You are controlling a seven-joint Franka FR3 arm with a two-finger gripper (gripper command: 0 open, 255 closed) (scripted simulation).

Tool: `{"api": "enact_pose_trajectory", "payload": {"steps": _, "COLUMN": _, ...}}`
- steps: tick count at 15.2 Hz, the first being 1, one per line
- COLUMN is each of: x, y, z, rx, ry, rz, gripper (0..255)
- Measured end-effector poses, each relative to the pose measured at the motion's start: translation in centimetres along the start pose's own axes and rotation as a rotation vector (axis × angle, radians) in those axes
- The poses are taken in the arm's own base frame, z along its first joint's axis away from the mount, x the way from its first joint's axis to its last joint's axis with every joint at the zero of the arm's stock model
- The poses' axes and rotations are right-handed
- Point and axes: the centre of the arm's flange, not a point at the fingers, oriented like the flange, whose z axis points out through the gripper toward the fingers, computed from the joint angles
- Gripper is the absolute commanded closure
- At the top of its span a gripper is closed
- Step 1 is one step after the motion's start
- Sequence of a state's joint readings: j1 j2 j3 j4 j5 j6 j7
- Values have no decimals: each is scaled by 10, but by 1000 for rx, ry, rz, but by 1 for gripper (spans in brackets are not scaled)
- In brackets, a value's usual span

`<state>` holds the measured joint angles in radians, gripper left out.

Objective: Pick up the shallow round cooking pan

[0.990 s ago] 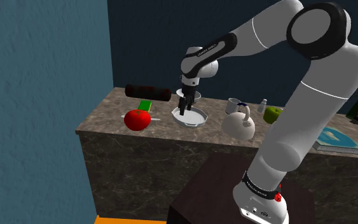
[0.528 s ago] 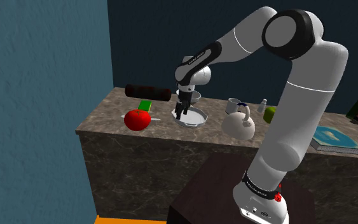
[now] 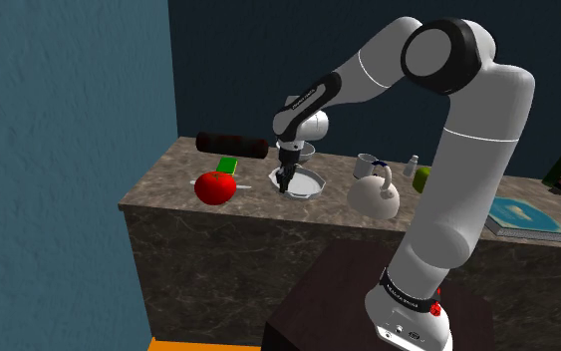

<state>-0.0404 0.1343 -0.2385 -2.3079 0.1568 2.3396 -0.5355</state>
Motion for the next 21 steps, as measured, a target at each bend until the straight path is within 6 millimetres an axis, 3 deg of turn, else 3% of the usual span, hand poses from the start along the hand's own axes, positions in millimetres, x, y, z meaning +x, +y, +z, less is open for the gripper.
{"api": "enact_pose_trajectory", "payload": {"steps": 8, "x": 0, "y": 0, "z": -2, "rx": 0, "ry": 0, "rz": 1, "gripper": 255}}
{"api": "enact_pose_trajectory", "payload": {"steps": 21, "x": -4, "y": -7, "z": -66, "rx": 0, "ry": 0, "rz": 0, "gripper": 255}}
